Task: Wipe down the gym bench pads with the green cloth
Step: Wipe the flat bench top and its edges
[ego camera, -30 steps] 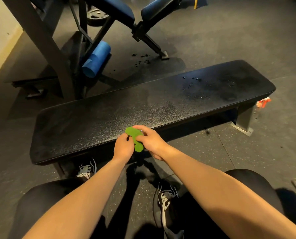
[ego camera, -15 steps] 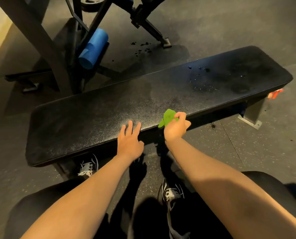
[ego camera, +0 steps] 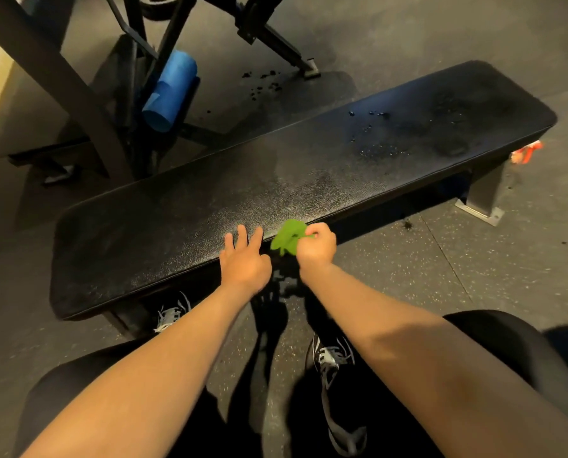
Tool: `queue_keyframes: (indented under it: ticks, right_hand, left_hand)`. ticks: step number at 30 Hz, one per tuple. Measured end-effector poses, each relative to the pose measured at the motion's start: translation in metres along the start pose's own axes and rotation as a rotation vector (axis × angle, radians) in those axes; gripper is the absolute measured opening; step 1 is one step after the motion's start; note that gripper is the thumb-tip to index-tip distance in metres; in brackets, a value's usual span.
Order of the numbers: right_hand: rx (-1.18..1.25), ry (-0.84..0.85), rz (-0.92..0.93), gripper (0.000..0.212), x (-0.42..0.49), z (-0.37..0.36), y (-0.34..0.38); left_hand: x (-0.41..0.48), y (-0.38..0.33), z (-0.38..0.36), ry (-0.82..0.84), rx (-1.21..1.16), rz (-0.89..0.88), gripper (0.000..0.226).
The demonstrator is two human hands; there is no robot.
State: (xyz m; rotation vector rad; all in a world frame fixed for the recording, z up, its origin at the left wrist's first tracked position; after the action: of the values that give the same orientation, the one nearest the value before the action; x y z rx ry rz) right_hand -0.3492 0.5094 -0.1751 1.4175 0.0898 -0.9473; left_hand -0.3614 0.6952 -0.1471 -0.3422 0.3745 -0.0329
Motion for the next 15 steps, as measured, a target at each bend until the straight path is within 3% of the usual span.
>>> queue_keyframes:
  ticks: [3, 7, 11, 15]
  right_hand:
    - [0.122, -0.155, -0.127, 0.035, 0.036, 0.041, 0.002]
    - [0.272, -0.209, -0.239, 0.034, 0.053, 0.046, -0.005]
    - [0.339, -0.046, -0.287, 0.018, 0.039, -0.006, -0.03]
    - [0.278, 0.178, -0.283, 0.033, 0.002, -0.045, -0.042]
  left_hand:
    - [-0.002, -0.004, 0.0, -0.015, -0.014, 0.0, 0.07]
    - [-0.004, -0.001, 0.002, -0.02, -0.032, -0.024, 0.07]
    - [-0.003, -0.001, 0.0, -0.043, -0.015, -0.009, 0.072]
    - [-0.002, -0.002, 0.0, -0.053, -0.004, -0.001, 0.072]
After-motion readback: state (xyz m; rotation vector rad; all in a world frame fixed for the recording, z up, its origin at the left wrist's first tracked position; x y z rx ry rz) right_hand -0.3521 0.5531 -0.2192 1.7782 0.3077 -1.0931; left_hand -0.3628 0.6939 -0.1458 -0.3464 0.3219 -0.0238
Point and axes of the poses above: each hand's wrist, its own x-axis towards the middle knuckle, its own z-axis out of the back of the hand, y = z × x, the point moved 10 cm from there along x, towards the middle knuckle, and after that the axes turned 11 degrees about -z, right-handed, at the moved point
